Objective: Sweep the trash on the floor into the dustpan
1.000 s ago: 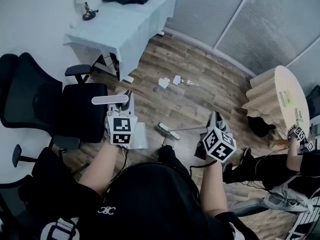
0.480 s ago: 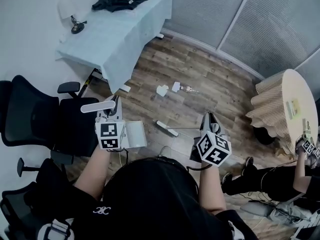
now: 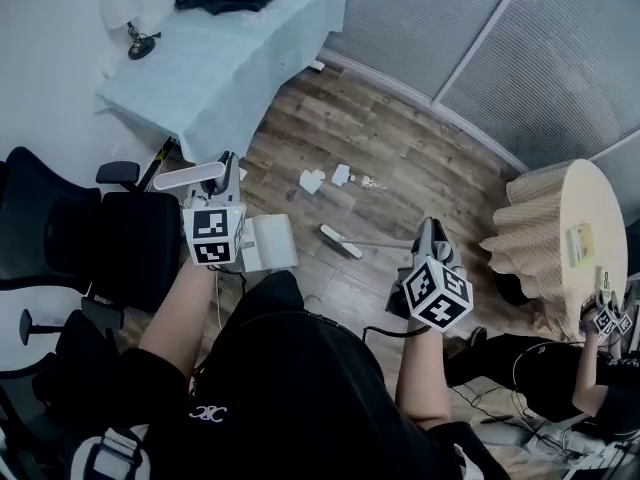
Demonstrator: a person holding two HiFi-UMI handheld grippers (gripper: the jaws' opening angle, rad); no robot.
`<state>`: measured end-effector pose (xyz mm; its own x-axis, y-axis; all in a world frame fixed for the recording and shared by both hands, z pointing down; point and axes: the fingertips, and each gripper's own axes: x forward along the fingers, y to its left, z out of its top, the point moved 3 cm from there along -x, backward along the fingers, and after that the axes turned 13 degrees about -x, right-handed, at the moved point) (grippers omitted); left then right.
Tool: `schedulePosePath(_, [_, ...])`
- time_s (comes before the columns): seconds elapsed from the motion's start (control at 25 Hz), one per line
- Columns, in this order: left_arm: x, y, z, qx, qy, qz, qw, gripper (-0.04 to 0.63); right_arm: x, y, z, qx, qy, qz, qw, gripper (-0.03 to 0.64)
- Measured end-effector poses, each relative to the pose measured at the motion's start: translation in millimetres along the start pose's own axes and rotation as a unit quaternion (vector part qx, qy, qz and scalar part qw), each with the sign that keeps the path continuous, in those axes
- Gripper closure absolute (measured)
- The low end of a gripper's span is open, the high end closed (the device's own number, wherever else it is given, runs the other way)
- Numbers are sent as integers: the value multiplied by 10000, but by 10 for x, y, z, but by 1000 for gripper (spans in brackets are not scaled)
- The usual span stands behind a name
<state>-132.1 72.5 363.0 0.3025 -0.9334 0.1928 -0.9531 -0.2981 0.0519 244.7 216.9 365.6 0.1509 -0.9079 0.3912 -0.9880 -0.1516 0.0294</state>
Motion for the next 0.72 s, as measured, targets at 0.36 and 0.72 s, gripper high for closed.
schedulePosePath(0.36, [988,-99,-332,83,-46,-104,9999,572,789,-394,149,-120,259,-454,9986,566])
schedulePosePath(0.72, [2081,218,-639,-72,455,5,9989,571,1616,-725,347,-120,605,-884,9942,566])
